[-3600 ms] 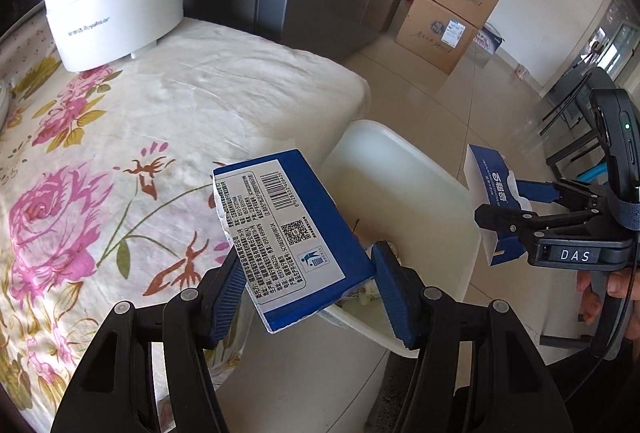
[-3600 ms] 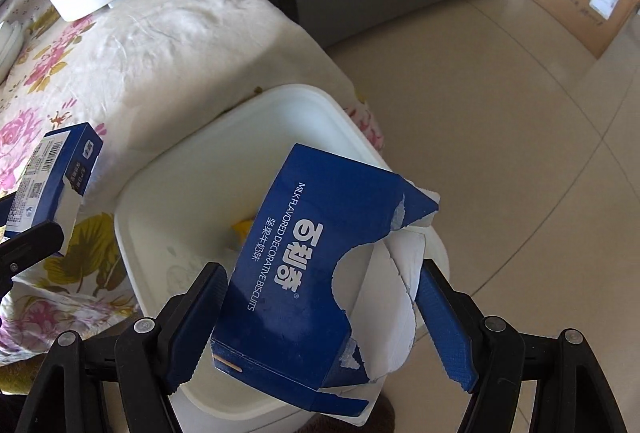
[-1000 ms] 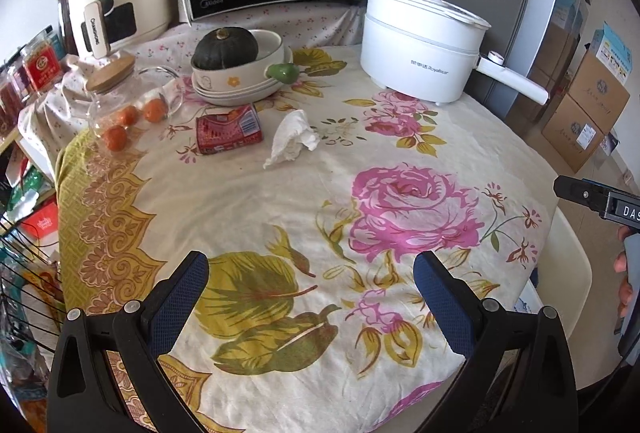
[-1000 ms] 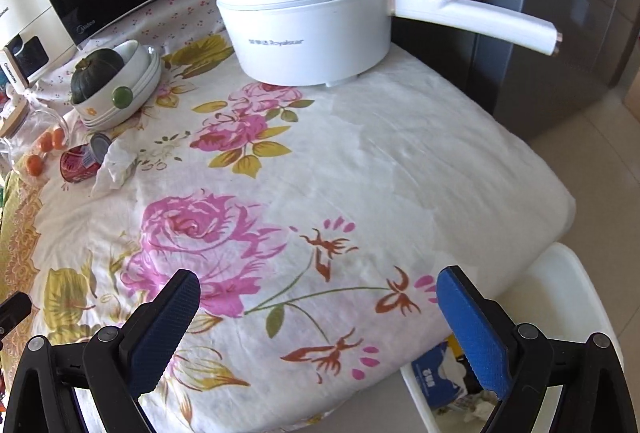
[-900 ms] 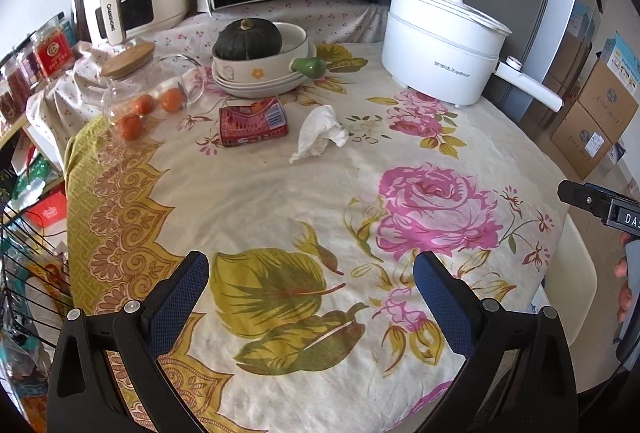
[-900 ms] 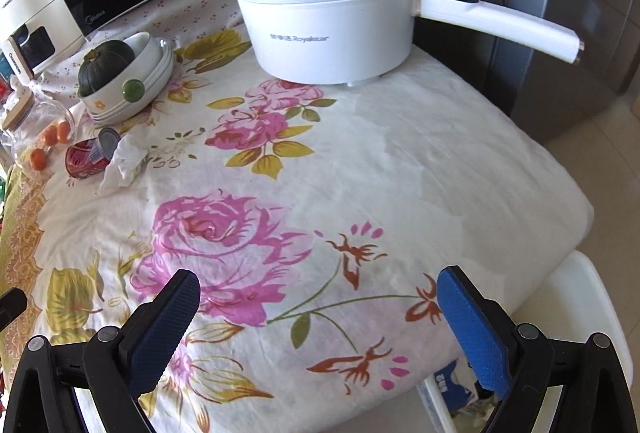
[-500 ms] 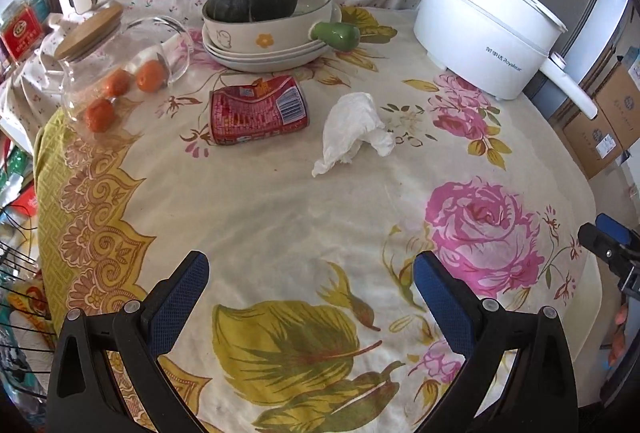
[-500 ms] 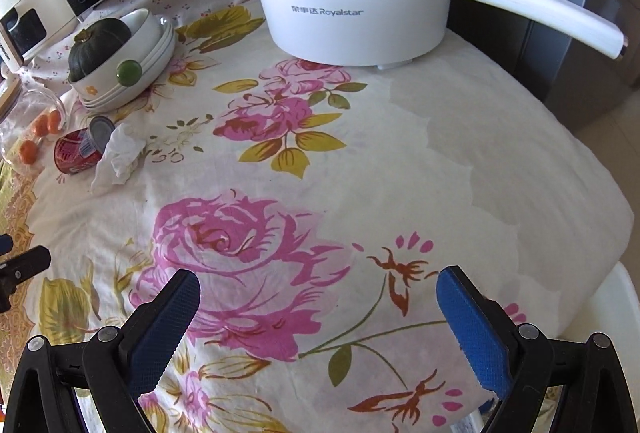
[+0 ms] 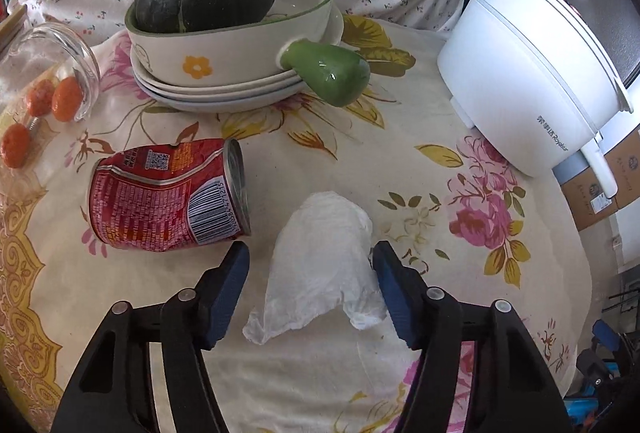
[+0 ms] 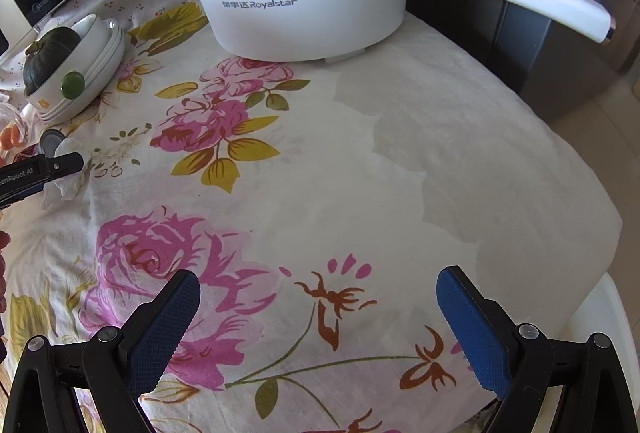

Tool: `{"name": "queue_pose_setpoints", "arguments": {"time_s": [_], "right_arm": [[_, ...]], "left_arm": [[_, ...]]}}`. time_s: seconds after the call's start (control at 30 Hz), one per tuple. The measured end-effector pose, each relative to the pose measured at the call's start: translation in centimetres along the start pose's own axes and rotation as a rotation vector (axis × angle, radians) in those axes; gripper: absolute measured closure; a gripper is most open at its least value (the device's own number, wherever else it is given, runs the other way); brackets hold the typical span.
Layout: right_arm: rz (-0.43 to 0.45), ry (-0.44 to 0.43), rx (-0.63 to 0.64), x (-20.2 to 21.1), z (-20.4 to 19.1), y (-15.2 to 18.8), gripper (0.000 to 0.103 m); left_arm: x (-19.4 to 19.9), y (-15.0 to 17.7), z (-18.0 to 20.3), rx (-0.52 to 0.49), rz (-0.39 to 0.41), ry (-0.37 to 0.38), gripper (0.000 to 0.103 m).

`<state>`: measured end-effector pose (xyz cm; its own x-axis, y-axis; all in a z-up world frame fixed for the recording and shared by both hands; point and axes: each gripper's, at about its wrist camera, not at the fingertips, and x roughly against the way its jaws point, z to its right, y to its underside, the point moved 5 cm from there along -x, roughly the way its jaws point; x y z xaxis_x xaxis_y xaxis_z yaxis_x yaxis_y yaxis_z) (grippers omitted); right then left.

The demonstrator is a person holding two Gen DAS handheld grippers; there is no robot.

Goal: Collect trash
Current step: 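Grasp the crumpled white tissue with the left gripper and lift it, then grasp the red can with right while left holds the white tissue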

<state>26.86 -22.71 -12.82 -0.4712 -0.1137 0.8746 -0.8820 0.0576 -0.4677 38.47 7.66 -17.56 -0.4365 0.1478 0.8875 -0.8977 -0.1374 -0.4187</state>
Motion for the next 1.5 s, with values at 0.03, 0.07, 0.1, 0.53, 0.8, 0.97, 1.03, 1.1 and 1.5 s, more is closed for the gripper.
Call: {"name": "queue_pose_setpoints", "arguments": {"time_s": [0.03,0.07,0.1,0.53,0.8,0.97,1.03,1.1,1.5], "right_arm": [[0.002,0.001,0.000,0.1,0.1,0.0,0.005],[0.003,-0.001,-0.002,0.1,0.1,-0.1,0.005],[0.002,-0.005,-0.004,0.1,0.1,-0.1,0.005],[0.060,-0.034,0.039,2.9,-2.5,0.8,0.005],[0.112,-0.059,0.109,5.1,-5.9,1.9,0.005],[0.122,-0.089,0.128,5.5,-8.1,2.3,0.005],[0.120,-0.089,0.143,5.4,-8.9,2.5,0.005],[0.114,-0.086,0.165,5.2,-9.6,2.8,0.005],[0.000,-0.155,0.193,-0.3,-18.8,1.0,0.005]], "left_arm": [[-0.4,0.1,-0.1,0.005,-0.008,0.008,0.059],[-0.5,0.2,-0.1,0.007,-0.011,0.018,0.074],[-0.4,0.3,-0.1,0.005,-0.007,0.015,0.077],[8.5,6.1,-1.9,-0.133,0.036,-0.038,0.086],[14.0,10.4,-5.4,-0.106,0.067,-0.059,0.086],[16.2,11.9,-7.9,-0.016,0.075,-0.016,0.086],[17.0,12.1,-8.9,-0.013,0.095,-0.032,0.086],[17.5,12.2,-9.8,-0.020,0.107,-0.048,0.086],[17.8,11.5,-16.5,0.058,0.149,-0.129,0.086]]}}
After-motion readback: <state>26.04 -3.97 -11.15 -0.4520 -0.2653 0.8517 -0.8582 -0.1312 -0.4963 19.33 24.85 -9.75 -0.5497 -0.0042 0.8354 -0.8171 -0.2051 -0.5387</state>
